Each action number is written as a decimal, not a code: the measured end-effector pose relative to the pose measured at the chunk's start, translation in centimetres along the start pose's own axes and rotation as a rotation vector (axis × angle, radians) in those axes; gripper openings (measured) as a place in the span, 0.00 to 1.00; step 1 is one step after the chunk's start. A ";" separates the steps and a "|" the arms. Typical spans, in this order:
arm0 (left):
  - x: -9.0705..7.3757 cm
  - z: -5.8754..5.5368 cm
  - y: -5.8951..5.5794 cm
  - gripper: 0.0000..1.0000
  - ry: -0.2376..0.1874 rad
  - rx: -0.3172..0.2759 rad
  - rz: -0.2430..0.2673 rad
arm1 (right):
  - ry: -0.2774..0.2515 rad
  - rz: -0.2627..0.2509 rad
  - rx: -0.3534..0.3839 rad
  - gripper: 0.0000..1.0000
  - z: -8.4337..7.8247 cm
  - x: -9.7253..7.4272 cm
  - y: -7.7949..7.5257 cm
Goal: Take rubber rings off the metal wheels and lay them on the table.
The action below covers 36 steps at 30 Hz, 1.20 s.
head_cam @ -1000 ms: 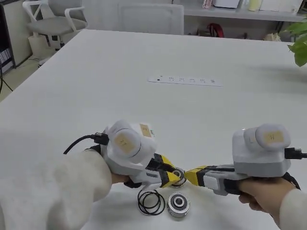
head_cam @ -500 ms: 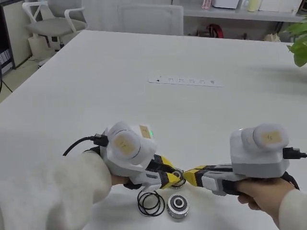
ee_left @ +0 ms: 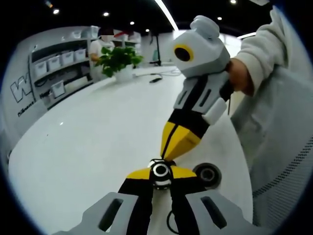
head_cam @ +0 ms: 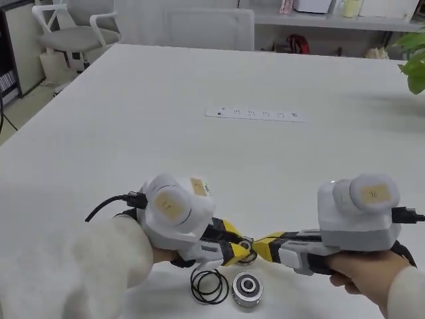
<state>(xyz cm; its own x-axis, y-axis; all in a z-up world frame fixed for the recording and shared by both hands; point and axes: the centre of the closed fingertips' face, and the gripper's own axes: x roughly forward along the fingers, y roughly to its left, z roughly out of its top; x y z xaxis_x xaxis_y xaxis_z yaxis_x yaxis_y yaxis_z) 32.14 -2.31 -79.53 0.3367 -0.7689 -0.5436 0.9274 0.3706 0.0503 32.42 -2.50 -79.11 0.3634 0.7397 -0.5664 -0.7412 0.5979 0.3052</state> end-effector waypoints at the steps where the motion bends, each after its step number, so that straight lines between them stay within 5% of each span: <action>1: 0.0 0.0 0.0 0.14 0.000 0.000 0.000 | 0.000 0.001 -0.002 0.00 0.0 0.0 0.1; 18: 0.1 0.2 0.0 0.14 -0.020 -0.038 0.005 | -0.047 0.056 0.008 0.00 1.2 -0.2 1.0; 36: -0.5 0.8 0.1 0.17 0.018 0.056 0.010 | -0.064 0.050 0.027 0.00 1.6 -0.9 0.7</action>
<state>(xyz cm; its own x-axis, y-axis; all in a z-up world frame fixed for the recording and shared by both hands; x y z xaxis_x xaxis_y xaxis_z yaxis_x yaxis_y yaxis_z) 32.14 -2.31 -78.56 0.3438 -0.7554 -0.5579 0.9317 0.3484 0.1025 32.52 -2.25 -77.19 0.3622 0.7864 -0.5004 -0.7440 0.5673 0.3530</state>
